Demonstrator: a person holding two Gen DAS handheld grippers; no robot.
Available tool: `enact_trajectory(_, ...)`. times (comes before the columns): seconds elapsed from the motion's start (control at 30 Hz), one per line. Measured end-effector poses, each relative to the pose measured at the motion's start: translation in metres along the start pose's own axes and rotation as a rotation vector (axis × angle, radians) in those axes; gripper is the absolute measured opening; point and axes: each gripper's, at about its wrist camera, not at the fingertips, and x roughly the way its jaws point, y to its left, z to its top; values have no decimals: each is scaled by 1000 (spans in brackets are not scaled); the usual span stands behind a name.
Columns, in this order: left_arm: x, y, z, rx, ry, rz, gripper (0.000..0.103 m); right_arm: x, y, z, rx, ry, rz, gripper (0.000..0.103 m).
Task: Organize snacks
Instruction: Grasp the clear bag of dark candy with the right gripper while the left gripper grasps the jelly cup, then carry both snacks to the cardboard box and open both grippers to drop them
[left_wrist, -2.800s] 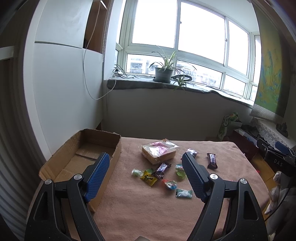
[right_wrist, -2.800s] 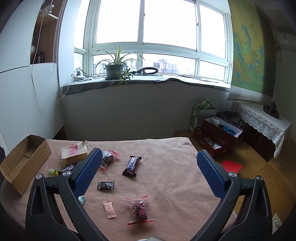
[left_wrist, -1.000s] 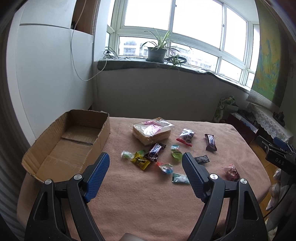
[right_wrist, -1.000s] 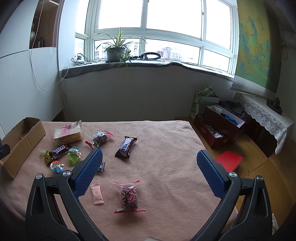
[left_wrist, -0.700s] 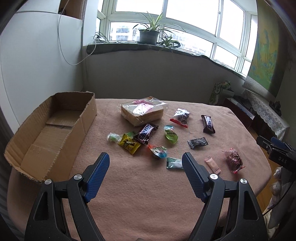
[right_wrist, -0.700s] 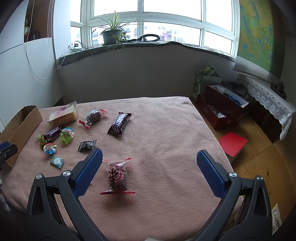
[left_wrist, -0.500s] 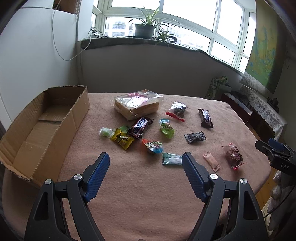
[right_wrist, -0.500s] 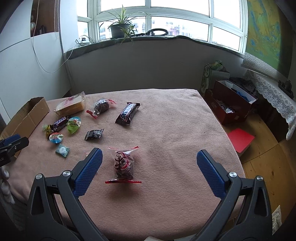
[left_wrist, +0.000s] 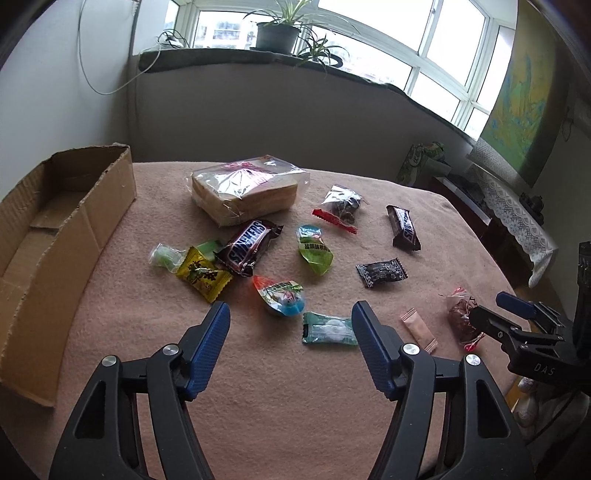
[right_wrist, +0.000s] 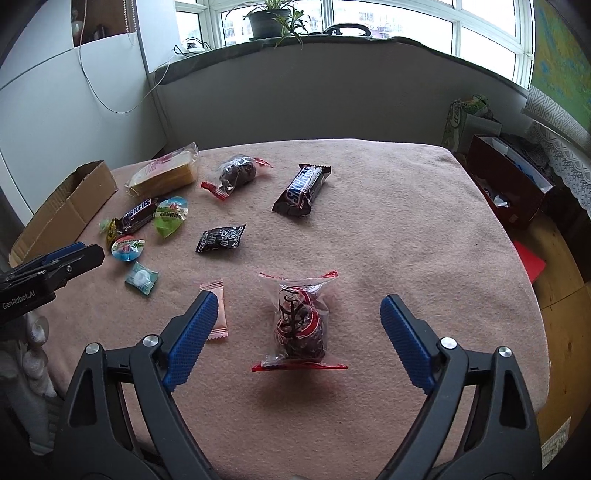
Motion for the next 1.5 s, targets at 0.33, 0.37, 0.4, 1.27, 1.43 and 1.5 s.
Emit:
enact_trajectory(0.33, 32, 5, 9, -26, 58, -17, 51, 22, -3, -2, 12, 61, 10, 83)
enact_trajectory(0.37, 36, 4, 9, -23, 65, -17, 51, 23, -3, -2, 12, 64, 11, 82)
enact_trajectory(0.4, 39, 3, 9, -20, 69, -19, 51, 25, -3, -1, 10, 67, 13, 79)
enact_trajectory(1.27, 47, -4, 9, 26, 58, -10, 24, 26, -8, 1, 20, 68, 47, 33)
enact_trajectory(1.43, 36, -2, 10, 22, 39, -16, 24, 18, -8, 6, 26, 47, 46, 33)
enact_trajectory(1.5, 28, 0, 12, 15, 25, -21, 24, 11, -5, 10, 18, 29, 48, 33)
